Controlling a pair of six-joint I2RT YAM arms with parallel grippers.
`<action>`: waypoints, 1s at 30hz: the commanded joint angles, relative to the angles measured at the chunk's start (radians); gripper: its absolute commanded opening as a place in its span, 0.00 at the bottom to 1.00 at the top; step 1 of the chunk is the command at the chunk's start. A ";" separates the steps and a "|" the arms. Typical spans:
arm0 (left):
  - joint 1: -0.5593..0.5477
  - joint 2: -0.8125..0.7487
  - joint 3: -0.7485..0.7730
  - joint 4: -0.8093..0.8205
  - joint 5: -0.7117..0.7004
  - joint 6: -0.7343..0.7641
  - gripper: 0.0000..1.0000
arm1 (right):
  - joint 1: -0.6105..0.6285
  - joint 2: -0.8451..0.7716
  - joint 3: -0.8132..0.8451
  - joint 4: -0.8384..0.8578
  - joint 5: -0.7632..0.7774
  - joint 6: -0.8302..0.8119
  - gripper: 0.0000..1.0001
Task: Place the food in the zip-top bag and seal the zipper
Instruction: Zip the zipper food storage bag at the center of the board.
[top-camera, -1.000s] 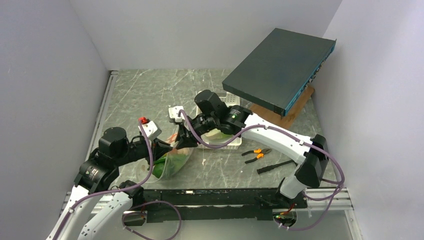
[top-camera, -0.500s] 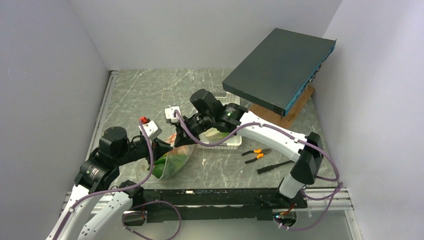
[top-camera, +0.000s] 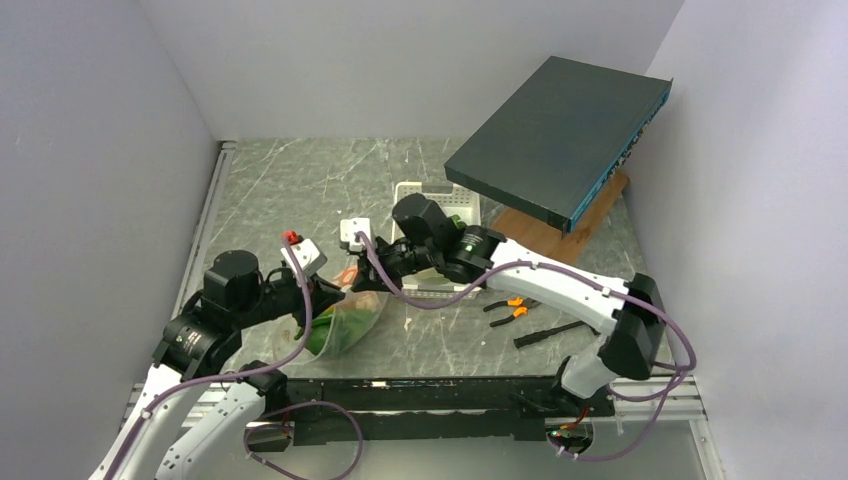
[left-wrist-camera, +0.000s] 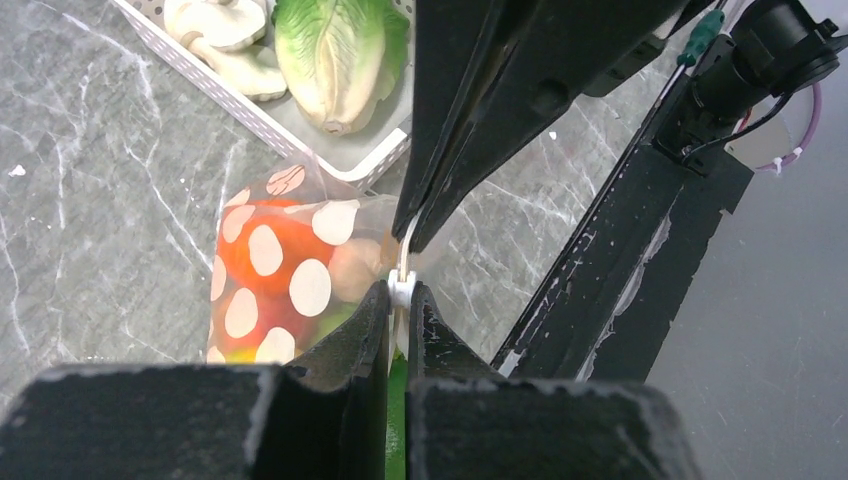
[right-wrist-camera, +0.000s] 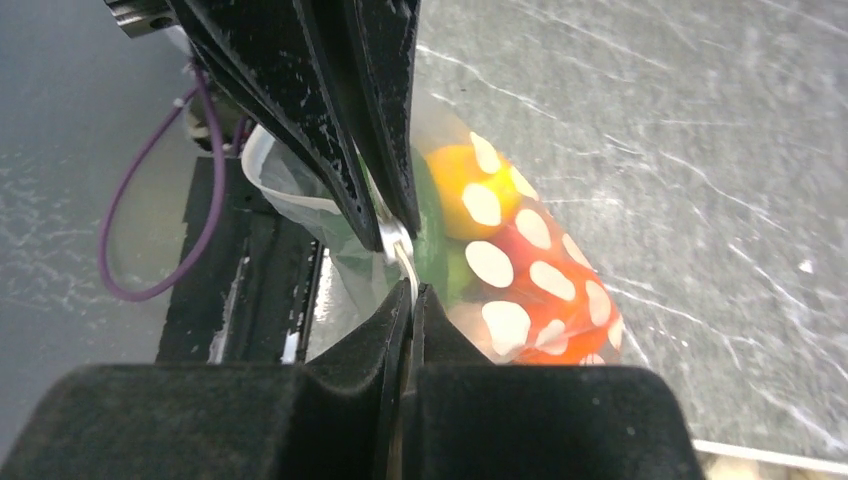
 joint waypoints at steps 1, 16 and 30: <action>-0.002 -0.016 0.045 0.008 0.002 0.009 0.00 | -0.011 -0.122 -0.113 0.229 0.252 0.093 0.00; -0.002 -0.051 0.103 -0.077 -0.116 0.014 0.00 | -0.013 -0.257 -0.316 0.490 0.498 0.300 0.00; -0.003 -0.125 0.130 -0.189 -0.151 -0.094 0.00 | -0.014 -0.038 -0.115 0.554 0.741 0.290 0.00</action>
